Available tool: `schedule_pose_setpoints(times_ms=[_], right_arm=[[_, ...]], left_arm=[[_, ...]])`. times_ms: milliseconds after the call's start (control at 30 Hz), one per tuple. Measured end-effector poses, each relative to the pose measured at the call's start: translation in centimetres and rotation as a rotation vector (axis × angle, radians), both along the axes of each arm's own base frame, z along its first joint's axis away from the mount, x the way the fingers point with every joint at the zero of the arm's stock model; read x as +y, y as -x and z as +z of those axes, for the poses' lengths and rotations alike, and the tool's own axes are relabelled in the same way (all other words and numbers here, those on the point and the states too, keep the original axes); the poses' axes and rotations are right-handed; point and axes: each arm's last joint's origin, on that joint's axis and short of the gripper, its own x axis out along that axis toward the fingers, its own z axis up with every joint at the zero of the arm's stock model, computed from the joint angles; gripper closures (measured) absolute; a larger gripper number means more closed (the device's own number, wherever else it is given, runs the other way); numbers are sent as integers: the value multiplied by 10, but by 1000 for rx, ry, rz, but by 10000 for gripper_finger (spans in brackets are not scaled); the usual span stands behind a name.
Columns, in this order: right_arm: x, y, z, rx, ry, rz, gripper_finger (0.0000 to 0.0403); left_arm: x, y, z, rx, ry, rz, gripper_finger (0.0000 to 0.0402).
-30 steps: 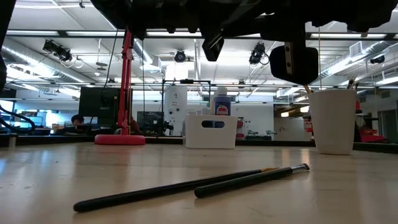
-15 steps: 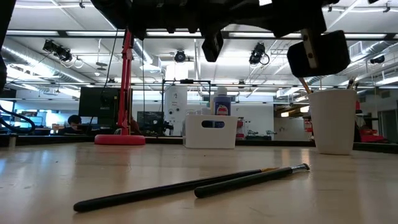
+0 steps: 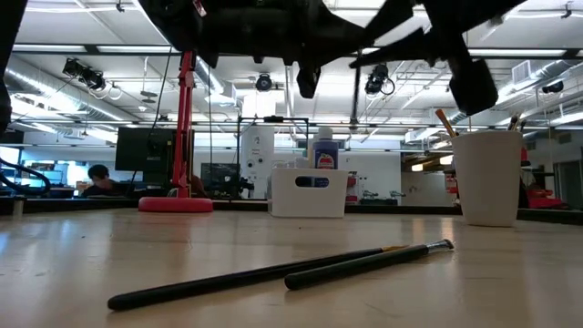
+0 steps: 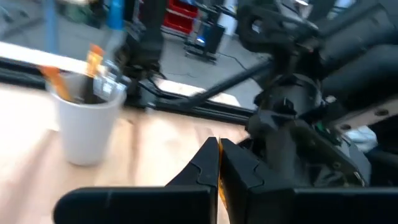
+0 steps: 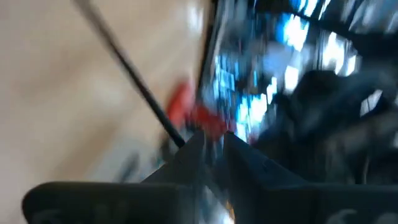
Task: Pick & Place Paint Supplies
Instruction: Put the gold paint brush into the gray cup
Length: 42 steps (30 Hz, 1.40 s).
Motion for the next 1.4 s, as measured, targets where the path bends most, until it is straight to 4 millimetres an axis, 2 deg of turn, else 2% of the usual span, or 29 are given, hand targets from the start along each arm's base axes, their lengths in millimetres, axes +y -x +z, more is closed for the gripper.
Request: schedule_pose_setpoints(times_ms=[100, 200, 567, 733, 933, 1033, 1133, 1233, 1300, 1400], right_arm=[[-6, 4, -1, -8, 109, -155, 346], [-9, 9, 5, -10, 51, -143, 350], [-7, 20, 37, -2, -488, 173, 350], [-20, 26, 54, -58, -710, 126, 349], [-39, 56, 82, -127, -1045, -39, 351], [-49, 81, 95, -41, -1237, -71, 351], [-58, 104, 102, 117, -1412, -82, 351], [-63, 117, 96, 163, -1501, -69, 351], [-70, 122, 83, 101, -1482, -84, 351], [-87, 133, 73, -67, -1461, -225, 351]], left_arm=[[6, -1, 3, -43, -42, 65, 390], [10, -1, 6, -75, -94, 116, 391], [24, -1, 23, -254, -355, 386, 395], [17, 1, 32, -345, -447, 402, 393], [17, 1, 34, -349, -472, 473, 395], [18, 1, 32, -331, -399, 474, 395], [18, 1, 32, -330, -424, 473, 393], [17, 1, 34, -353, -402, 456, 395], [17, 0, 37, -364, -371, 444, 395], [16, -2, 40, -364, -383, 430, 393]])
